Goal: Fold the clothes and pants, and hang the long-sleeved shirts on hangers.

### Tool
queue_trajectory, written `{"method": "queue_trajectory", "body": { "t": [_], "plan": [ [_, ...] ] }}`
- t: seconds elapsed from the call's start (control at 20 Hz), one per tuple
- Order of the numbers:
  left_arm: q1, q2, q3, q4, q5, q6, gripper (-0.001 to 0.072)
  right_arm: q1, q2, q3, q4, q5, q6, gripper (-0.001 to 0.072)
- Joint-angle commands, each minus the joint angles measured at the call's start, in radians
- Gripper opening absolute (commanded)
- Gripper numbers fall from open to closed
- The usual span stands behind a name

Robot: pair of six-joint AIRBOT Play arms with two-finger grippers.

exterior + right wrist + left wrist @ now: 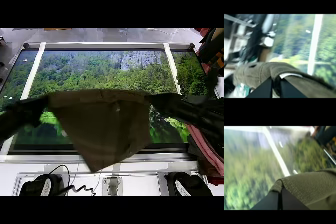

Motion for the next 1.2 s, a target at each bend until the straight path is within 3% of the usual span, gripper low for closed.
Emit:
{"method": "queue_trajectory", "body": {
  "t": [0.0, 0.1, 0.2, 0.3, 0.4, 0.45, 0.55, 0.65, 0.75, 0.9, 1.0, 1.05, 1.1, 1.15],
  "plan": [
    [-0.080, -0.260, -0.146, -0.180, 0.183, 0.131, 0.0006, 0.088, -0.227, -0.057, -0.051, -0.239, 0.071, 0.0048],
    [-0.170, -0.461, -0.128, -0.330, 0.304, 0.237, 0.0006, 0.156, -0.387, -0.056, -0.039, -0.426, 0.071, 0.0048],
    [-0.206, -0.607, -0.076, -0.442, 0.309, 0.294, 0.0006, 0.161, -0.497, -0.041, -0.043, -0.502, 0.071, 0.0048],
    [-0.211, -0.685, -0.022, -0.435, 0.239, 0.311, 0.0006, 0.115, -0.534, -0.027, -0.068, -0.458, 0.059, 0.0048],
    [-0.210, -0.697, -0.010, -0.395, 0.122, 0.306, 0.0006, 0.031, -0.515, -0.027, -0.134, -0.325, -0.007, 0.0048],
    [-0.210, -0.694, -0.010, -0.336, 0.051, 0.273, 0.0006, -0.025, -0.501, -0.027, -0.174, -0.209, -0.074, 0.0048],
    [-0.220, -0.695, -0.010, -0.169, -0.124, 0.096, 0.0005, -0.133, -0.488, -0.027, -0.252, 0.080, -0.192, 0.0048],
    [-0.279, -0.695, -0.014, 0.022, -0.311, -0.059, 0.0006, -0.197, -0.492, -0.027, -0.331, 0.357, -0.240, 0.0048],
    [-0.367, -0.695, -0.039, 0.131, -0.408, -0.141, 0.0006, -0.196, -0.492, -0.029, -0.400, 0.539, -0.293, 0.0048],
    [-0.488, -0.697, -0.097, 0.125, -0.413, -0.188, 0.0007, -0.173, -0.492, -0.051, -0.449, 0.657, -0.332, 0.0047],
    [-0.549, -0.697, -0.110, 0.128, -0.409, -0.187, 0.0008, -0.167, -0.493, -0.060, -0.479, 0.637, -0.358, 0.0076],
    [-0.565, -0.698, -0.110, 0.137, -0.392, -0.187, 0.0074, -0.168, -0.496, -0.060, -0.494, 0.591, -0.390, 0.0305],
    [-0.568, -0.698, -0.110, 0.147, -0.369, -0.187, 0.0303, -0.168, -0.496, -0.059, -0.513, 0.528, -0.391, 0.0600],
    [-0.568, -0.698, -0.110, 0.148, -0.340, -0.188, 0.0638, -0.168, -0.496, -0.059, -0.518, 0.451, -0.389, 0.0694]
  ]
}}
